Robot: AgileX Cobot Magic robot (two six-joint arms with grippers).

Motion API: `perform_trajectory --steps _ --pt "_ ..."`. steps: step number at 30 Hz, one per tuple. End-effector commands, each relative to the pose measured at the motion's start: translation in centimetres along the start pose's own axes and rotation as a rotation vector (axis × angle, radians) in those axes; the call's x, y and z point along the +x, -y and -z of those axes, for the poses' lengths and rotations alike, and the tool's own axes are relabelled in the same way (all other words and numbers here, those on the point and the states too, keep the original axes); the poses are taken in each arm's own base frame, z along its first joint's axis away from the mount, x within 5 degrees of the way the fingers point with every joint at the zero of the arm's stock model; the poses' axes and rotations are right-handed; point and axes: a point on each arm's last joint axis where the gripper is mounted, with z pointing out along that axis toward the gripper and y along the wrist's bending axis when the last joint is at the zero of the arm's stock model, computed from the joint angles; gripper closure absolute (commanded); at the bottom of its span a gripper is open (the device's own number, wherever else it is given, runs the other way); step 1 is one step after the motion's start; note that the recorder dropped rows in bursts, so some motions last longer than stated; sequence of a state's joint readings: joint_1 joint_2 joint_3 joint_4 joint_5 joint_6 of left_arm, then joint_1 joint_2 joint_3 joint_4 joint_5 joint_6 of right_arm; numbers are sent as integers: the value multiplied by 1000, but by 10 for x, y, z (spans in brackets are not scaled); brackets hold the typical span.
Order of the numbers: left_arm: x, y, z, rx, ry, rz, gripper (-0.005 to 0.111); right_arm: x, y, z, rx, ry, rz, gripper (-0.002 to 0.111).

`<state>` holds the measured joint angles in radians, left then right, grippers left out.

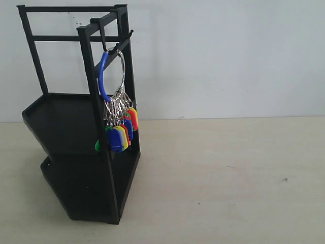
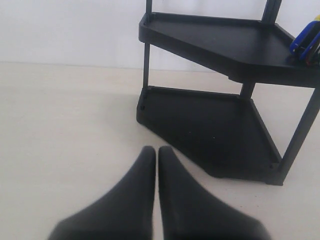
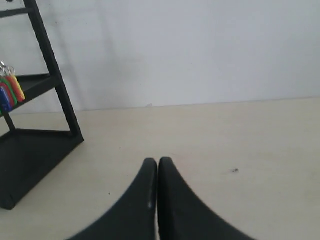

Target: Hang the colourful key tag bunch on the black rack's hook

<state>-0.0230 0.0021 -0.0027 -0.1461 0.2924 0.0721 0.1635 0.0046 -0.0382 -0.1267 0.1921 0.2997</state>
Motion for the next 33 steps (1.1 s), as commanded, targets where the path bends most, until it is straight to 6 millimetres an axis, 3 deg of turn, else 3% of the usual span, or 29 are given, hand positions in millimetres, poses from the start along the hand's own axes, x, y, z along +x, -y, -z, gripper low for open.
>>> perform_trajectory --steps 1,14,22,33 --pt "0 0 0 -3 3 -8 102 10 2 -2 3 -12 -2 108" --pt "0 0 0 -3 3 -8 102 15 4 -2 21 -61 50 108" --pt "0 0 0 -3 3 -8 102 26 9 0 77 -188 115 108" --pt "0 0 0 -3 3 -8 102 22 13 0 174 -137 12 108"
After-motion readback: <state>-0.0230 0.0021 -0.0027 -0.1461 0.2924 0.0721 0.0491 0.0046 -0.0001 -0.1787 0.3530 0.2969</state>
